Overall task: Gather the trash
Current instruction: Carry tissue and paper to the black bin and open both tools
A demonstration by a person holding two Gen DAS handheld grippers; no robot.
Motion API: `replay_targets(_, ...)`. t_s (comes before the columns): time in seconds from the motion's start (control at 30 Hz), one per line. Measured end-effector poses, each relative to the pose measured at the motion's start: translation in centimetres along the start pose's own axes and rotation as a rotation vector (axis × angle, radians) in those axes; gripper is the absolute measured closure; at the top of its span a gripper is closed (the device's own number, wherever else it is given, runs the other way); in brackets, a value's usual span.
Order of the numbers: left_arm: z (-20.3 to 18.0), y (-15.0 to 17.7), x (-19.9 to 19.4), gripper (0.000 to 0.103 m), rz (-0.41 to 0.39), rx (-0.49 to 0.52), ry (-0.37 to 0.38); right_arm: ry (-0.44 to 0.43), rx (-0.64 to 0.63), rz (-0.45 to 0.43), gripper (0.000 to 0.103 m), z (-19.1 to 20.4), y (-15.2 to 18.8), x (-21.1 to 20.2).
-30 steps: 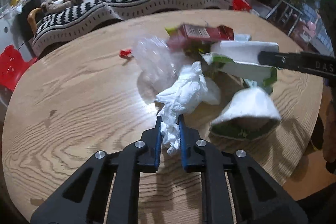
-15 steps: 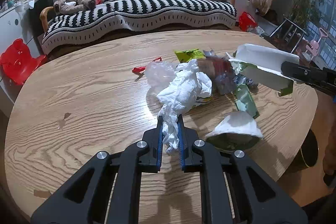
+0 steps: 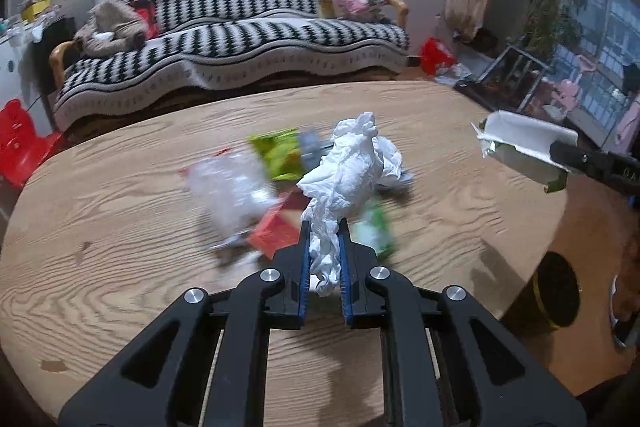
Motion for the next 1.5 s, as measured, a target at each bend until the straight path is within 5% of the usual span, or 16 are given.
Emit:
replay_targets(0.47, -25.0, 1.6, 3.9, 0.092, 0.045, 0.267, 0.250, 0.280, 0.282, -0.076, 0.078, -24.9, 6.1, -11.9)
replay_targets(0.83, -45.5, 11.4, 11.8, 0.092, 0.255, 0.477, 0.394, 0.418, 0.534, 0.050, 0.078, -41.3, 17.4, -15.0)
replay_targets(1.1, -50.3, 17.4, 18.0, 0.092, 0.422, 0.524, 0.396, 0.437, 0.669, 0.203, 0.078, -46.9, 24.0, -11.6)
replay_targets(1.5, -52.4, 18.1, 21.3, 0.091, 0.474, 0.504, 0.411, 0.427, 0.688, 0.252, 0.077, -47.5, 23.9, -9.3)
Point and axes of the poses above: each gripper's, at about its wrist camera, not at the fingertips, and x roughly the way its jaws point, z to its left, y to its underside, the point moved 10 cm from there along x, roughly the way its jaws point, and after that the axes turned 8 degrees about z, right-handed, at the moved point
